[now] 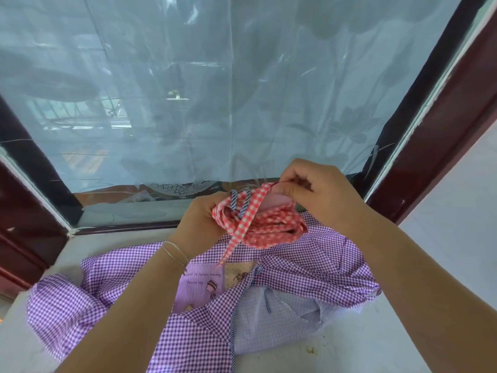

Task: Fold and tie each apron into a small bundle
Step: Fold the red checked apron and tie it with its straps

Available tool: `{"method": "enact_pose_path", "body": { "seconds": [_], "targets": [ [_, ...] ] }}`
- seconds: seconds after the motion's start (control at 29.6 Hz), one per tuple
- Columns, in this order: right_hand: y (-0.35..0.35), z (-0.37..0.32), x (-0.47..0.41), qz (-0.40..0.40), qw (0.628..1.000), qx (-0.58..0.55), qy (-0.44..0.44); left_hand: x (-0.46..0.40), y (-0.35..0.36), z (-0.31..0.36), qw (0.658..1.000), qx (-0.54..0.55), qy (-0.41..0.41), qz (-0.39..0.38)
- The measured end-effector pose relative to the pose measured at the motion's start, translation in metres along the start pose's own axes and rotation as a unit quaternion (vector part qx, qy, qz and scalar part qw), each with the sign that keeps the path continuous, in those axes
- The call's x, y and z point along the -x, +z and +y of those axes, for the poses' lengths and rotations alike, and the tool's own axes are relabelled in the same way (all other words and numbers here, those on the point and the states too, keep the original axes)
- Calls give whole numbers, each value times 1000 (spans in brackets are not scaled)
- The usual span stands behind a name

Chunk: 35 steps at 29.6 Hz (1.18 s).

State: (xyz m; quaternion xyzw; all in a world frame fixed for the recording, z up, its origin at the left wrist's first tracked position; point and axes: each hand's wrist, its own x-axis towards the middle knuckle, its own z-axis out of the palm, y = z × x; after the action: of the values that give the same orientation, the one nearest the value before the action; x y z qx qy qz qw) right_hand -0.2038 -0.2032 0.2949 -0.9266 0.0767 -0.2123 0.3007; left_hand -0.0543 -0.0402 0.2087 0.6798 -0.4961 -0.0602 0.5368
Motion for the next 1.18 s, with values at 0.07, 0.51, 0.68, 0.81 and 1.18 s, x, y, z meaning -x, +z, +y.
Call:
{"method": "enact_pose_path", "body": {
  "seconds": [0.07,0.51,0.68,0.81,1.18],
  "targets": [
    [-1,2,-7,-13,997,-64,37,-2,2,8,998,-13,47,-27],
    [-5,3,-5,-85,995,-28,35,-7,-2,-10,992,-36,92,83],
    [16,9,-2,-17,998,63,-8,-9,3,-8,978,-111,148,95],
    [14,18,2,-26,998,3,-56,-10,3,-7,961,-141,196,133],
    [18,25,10,40,980,87,-177,-12,-2,-2,965,-197,145,91]
  ]
}}
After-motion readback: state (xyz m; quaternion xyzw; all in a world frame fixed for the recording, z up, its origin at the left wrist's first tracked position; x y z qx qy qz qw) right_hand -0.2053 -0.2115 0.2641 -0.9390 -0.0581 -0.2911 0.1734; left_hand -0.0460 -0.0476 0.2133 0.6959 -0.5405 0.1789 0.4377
